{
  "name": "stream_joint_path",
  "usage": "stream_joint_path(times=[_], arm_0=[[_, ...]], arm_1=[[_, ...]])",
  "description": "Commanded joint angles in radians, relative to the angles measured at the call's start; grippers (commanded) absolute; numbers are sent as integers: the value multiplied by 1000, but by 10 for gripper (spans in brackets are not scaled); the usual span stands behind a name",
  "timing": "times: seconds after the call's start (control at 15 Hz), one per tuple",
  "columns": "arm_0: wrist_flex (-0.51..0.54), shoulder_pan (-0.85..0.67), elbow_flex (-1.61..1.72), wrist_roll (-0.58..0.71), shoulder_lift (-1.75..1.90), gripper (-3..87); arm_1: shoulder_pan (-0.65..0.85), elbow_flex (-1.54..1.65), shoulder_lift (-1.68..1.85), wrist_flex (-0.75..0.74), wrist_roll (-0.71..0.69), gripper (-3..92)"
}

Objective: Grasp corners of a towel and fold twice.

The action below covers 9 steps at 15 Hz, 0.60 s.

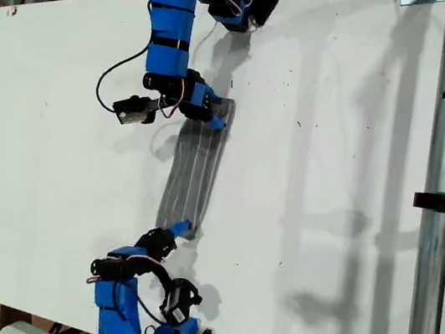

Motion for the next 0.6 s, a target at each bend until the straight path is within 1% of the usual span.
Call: stream_joint_path(times=[0.0,0.07,0.13,0.2,0.33,0.4,0.53], arm_0=[[69,-6,74,-40,350,235],[80,-11,135,-66,439,222],[61,18,209,-87,509,211],[25,64,288,-133,577,200],[-64,156,448,-204,755,173],[-83,183,514,-219,851,163],[-80,221,598,-253,1006,142]], arm_1=[[-41,-63,247,152,100,354],[-44,6,342,206,183,387],[-52,115,423,224,268,432],[-71,235,495,199,357,470],[-69,451,604,95,511,490],[-41,545,646,18,560,485],[35,730,709,-195,569,473]])
